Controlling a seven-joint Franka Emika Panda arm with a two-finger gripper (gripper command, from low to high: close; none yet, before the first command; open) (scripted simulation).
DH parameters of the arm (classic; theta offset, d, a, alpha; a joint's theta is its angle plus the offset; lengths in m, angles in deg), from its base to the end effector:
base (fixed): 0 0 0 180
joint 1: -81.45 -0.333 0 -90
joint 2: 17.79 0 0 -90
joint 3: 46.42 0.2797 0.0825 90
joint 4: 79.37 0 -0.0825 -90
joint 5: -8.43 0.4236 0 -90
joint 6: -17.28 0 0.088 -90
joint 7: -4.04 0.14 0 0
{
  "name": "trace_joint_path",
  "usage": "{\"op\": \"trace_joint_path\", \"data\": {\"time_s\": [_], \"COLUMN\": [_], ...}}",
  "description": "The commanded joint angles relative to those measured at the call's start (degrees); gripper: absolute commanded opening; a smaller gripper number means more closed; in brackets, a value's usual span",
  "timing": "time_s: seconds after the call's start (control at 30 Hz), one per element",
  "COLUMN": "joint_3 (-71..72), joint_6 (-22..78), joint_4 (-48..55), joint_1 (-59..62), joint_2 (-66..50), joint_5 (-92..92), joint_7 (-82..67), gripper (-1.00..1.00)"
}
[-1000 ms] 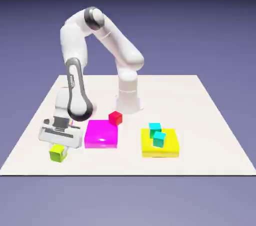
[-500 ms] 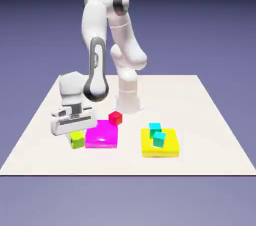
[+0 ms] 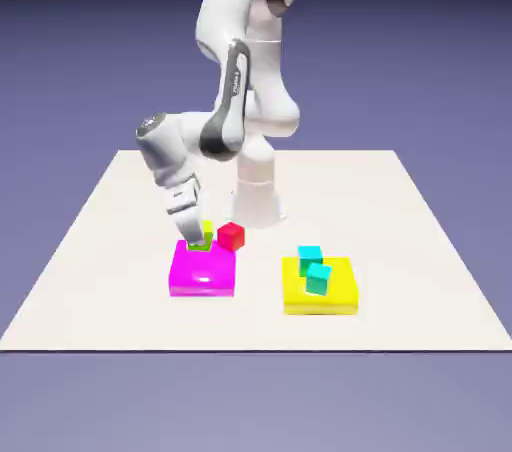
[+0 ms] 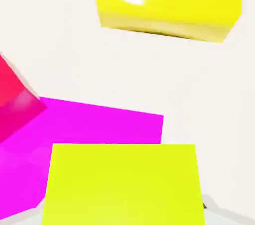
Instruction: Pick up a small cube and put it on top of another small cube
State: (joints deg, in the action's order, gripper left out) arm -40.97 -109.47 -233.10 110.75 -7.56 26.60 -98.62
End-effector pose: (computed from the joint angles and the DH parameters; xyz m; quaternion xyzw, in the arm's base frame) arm 0.3684 -0.1462 0.1732 -0.8277 -0.5326 -0.0277 0.1743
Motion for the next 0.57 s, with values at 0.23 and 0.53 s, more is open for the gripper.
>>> {"op": "trace_joint_path", "data": {"time_s": [0.23, 0.53], "joint_3": [-8.9, -8.3], "joint_6": [16.3, 6.1], "joint_4": [-4.3, -9.4], "joint_1": [-9.1, -10.2], "joint_2": [9.9, 4.6], "joint_5": [-9.1, -6.8], "joint_7": [-17.2, -18.7], "gripper": [-1.0, 1.0]}}
